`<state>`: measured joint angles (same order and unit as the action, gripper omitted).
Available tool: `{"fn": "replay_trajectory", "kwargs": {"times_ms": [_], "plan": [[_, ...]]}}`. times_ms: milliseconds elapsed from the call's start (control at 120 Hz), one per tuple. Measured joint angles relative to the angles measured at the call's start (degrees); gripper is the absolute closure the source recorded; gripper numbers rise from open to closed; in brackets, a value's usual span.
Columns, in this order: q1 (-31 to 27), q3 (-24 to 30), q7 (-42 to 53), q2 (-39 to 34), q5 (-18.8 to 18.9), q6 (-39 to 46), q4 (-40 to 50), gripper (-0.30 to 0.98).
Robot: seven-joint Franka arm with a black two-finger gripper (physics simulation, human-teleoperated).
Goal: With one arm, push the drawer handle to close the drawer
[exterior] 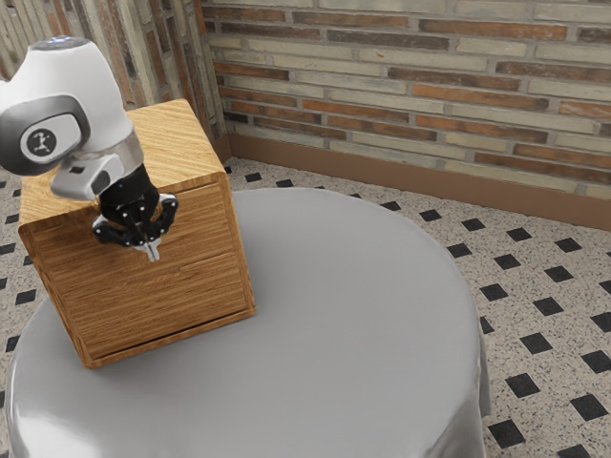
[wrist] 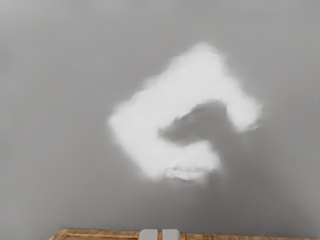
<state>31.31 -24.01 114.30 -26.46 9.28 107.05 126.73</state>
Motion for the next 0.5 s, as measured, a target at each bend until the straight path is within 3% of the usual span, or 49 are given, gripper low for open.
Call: {"fn": "replay_trajectory", "kwargs": {"times_ms": [108,167,225,317,500], "plan": [[-11.5,12.6,-8.1,2.9,-6.7,-9.5,-10.0,0.74],[-21.7,23.9,-13.6,4.0,-9.1,-14.0,-16.1,0.64],[-31.4,30.6,-19.6,5.6,-12.3,-18.1,-20.7,0.51],[-36.4,33.9,-28.9,10.5,-14.4,-21.7,-26.0,0.33],[-36.7,35.2,-46.6,15.6,-14.4,-24.8,-30.6,0.14]]}}
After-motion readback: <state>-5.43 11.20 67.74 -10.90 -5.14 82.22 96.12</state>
